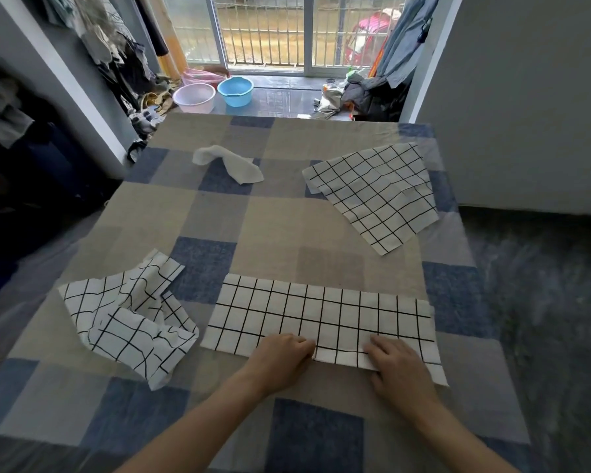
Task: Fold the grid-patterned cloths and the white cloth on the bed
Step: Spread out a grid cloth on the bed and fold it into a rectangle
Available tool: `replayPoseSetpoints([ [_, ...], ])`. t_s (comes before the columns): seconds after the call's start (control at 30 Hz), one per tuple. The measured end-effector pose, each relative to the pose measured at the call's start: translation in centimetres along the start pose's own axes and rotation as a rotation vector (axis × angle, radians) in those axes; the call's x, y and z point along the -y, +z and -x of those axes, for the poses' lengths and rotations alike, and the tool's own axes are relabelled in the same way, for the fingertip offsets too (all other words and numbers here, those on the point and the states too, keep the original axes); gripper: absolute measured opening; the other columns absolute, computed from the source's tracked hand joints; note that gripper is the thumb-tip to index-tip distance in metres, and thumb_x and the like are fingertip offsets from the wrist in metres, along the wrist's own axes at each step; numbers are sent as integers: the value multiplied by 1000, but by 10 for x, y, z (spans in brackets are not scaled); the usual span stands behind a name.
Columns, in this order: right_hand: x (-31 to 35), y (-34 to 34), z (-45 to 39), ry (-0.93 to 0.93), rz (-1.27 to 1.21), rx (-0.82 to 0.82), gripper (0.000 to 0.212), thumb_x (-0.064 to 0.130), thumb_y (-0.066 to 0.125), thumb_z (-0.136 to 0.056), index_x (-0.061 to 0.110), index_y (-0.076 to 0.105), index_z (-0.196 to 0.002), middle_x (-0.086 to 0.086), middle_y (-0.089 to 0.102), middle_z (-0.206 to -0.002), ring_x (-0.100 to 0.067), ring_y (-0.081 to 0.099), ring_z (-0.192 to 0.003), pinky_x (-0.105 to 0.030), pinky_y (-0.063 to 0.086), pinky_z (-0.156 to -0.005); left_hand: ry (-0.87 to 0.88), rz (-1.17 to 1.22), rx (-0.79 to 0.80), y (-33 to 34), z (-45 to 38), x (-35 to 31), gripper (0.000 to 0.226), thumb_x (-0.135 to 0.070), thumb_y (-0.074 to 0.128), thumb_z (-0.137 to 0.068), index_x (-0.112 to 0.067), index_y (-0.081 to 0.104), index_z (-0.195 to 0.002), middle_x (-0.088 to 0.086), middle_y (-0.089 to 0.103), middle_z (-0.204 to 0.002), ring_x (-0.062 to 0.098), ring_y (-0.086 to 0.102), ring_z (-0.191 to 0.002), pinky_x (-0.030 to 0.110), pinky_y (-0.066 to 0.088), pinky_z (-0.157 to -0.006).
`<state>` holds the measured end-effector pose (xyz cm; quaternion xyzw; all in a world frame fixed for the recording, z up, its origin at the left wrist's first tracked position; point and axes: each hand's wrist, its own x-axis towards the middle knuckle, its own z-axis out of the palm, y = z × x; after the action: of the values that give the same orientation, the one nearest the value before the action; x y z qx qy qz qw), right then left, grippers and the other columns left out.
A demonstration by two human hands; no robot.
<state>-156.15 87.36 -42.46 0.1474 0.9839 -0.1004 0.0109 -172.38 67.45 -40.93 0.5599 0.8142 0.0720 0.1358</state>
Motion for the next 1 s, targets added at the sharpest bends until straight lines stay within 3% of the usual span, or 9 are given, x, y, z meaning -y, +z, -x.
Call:
replayPoseSetpoints([
  [0.13,-40,-11,14,160,-22,34,57,-4,84,-43,16,75,-95,-5,72,-105,-27,70,-89,-38,57,-72,-22,-45,11,8,2,-3,14,-26,42,-96,-19,53,-102,-1,61,-93,21,60,-82,36,51,-63],
  [0.27,-65,-26,29,290,-96,83,45,6,68,-78,22,68,-120,0,57,-136,-25,58,-118,-40,50,-94,15,-121,-7,23,1,-8,25,-43,53,-84,-22,55,-98,-5,61,-94,17,58,-83,29,49,-61],
  [0.33,-69,-34,33,283,-114,44,44,6,74,-75,21,70,-116,-2,61,-131,-27,61,-114,-41,50,-94,-24,-132,-26,29,-1,-15,38,-51,53,-76,-23,52,-102,-4,59,-98,18,57,-88,31,50,-70],
  [0.43,-71,-46,32,203,-78,-42,49,5,82,-62,21,74,-108,-3,69,-118,-26,67,-103,-42,53,-89,-104,-99,-58,32,-6,-19,41,-41,58,-76,-23,49,-111,-4,58,-106,19,55,-96,33,49,-77],
  [0.57,-69,-63,24,129,-90,-218,41,7,73,-64,18,76,-103,-1,69,-116,-24,65,-102,-38,53,-83,-96,-46,-111,20,-14,-9,37,-25,68,-70,-29,53,-103,-9,58,-102,16,57,-93,30,51,-71],
  [0.7,-68,-78,16,148,-141,-291,40,6,83,-62,18,76,-99,0,68,-115,-23,61,-106,-36,47,-89,-85,-30,-255,-5,-23,1,22,-20,67,-74,-29,61,-93,-10,60,-93,15,57,-84,29,50,-63],
  [0.77,-68,-83,15,114,-142,-351,24,19,71,-70,19,75,-95,1,69,-112,-21,61,-103,-31,39,-89,-99,-18,-295,-19,-28,5,17,-19,64,-78,-29,62,-91,-11,60,-91,15,58,-83,29,48,-61],
  [0.87,-67,-92,12,62,-149,-388,29,35,53,-79,18,74,-91,3,68,-107,-19,60,-99,-29,38,-86,-137,5,-349,-45,-34,8,16,-18,64,-78,-29,63,-89,-12,60,-88,16,61,-81,28,45,-54],
  [1.0,-72,-114,4,65,-337,-414,13,31,67,-81,19,73,-82,3,67,-104,-13,61,-95,-32,47,-83,-161,42,-359,-87,-40,12,17,-20,60,-81,-31,62,-93,-12,61,-92,18,62,-80,28,41,-53],
])
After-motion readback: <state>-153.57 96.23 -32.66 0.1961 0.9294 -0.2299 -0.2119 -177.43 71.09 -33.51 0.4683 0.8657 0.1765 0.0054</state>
